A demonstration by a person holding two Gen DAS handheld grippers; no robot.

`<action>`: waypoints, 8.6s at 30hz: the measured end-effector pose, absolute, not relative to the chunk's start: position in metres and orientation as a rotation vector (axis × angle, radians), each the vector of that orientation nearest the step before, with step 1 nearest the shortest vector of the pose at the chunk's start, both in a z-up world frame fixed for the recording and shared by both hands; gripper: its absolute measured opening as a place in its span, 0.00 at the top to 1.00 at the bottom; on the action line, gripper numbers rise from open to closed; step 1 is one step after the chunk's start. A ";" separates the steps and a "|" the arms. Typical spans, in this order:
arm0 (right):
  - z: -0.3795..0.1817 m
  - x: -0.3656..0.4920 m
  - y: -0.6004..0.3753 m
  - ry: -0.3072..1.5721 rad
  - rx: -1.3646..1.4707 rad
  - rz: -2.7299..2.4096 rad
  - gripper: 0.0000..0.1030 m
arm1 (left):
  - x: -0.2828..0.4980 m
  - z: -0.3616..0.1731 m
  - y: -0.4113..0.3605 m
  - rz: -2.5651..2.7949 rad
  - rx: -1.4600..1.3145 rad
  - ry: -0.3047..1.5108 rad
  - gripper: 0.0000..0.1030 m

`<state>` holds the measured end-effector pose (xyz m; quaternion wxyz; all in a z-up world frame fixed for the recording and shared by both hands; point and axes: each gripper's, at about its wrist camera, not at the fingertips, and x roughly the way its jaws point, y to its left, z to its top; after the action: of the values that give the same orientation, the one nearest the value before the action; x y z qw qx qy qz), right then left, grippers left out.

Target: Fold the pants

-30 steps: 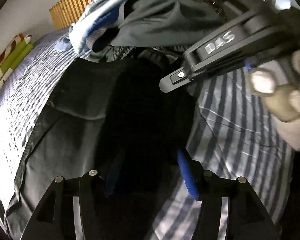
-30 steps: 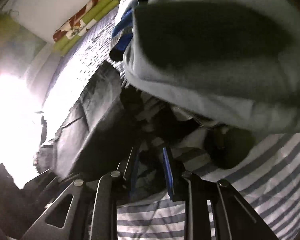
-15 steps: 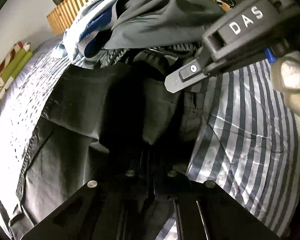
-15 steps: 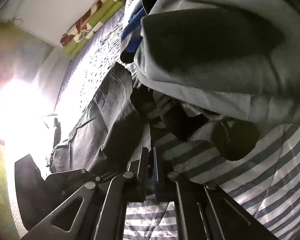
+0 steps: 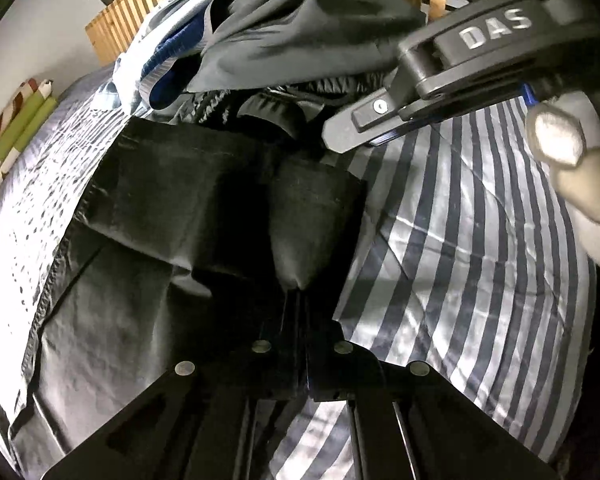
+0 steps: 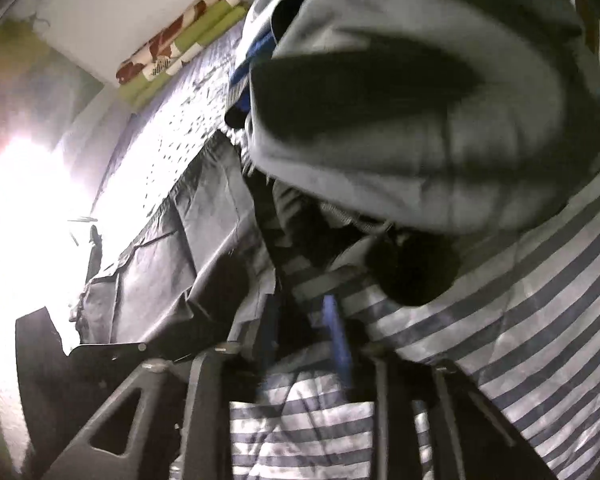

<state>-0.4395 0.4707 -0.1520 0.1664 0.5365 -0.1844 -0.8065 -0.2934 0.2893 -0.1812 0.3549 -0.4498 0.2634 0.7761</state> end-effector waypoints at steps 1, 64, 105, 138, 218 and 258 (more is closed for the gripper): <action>-0.151 -0.439 0.469 -0.503 1.509 -2.304 0.55 | -0.294 -0.182 0.291 2.009 -1.162 0.682 0.98; -0.117 -0.367 -0.184 0.809 0.992 -1.514 0.69 | -0.205 -0.166 -0.346 2.893 -1.605 -0.712 0.40; -0.107 -0.324 -0.190 1.026 0.741 -1.558 0.92 | -0.191 -0.153 -0.359 2.878 -1.527 -0.810 0.40; -0.086 -0.383 0.188 0.302 1.242 -2.169 0.77 | -0.311 -0.122 -0.176 2.776 -1.408 -0.351 0.36; -0.150 -0.393 0.441 -0.866 1.294 -2.397 0.93 | -0.260 -0.166 0.090 2.314 -1.438 0.292 0.38; -0.187 -0.390 0.453 -1.010 1.430 -2.302 0.65 | -0.313 -0.181 0.258 2.057 -1.270 0.485 0.98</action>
<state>-0.3897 0.4529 -0.1866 0.1244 0.4907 -0.3466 -0.7897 -0.3128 0.2580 -0.1809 0.3316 -0.4860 0.1854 0.7870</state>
